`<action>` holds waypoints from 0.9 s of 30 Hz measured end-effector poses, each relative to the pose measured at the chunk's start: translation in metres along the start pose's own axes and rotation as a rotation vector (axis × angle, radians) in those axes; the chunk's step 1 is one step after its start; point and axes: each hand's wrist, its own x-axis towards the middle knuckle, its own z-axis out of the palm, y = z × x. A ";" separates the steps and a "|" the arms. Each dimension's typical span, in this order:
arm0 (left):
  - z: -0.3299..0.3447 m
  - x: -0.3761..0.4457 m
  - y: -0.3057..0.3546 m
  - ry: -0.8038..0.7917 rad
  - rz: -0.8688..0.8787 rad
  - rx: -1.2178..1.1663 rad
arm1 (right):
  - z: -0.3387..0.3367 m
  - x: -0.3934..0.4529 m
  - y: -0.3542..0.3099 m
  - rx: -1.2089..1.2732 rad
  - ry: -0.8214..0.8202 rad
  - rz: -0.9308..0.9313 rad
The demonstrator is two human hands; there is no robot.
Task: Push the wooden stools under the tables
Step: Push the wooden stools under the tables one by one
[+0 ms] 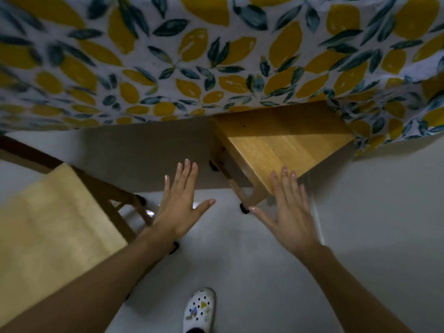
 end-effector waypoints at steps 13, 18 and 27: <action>-0.023 -0.301 -0.158 0.277 -0.482 -0.042 | 0.090 -0.145 -0.196 0.042 -0.241 -0.435; -0.031 -0.356 -0.217 0.220 -0.626 -0.028 | 0.126 -0.161 -0.281 -0.006 -0.236 -0.510; -0.050 -0.353 -0.288 -0.149 -0.337 0.103 | 0.176 -0.156 -0.371 -0.223 -0.208 -0.348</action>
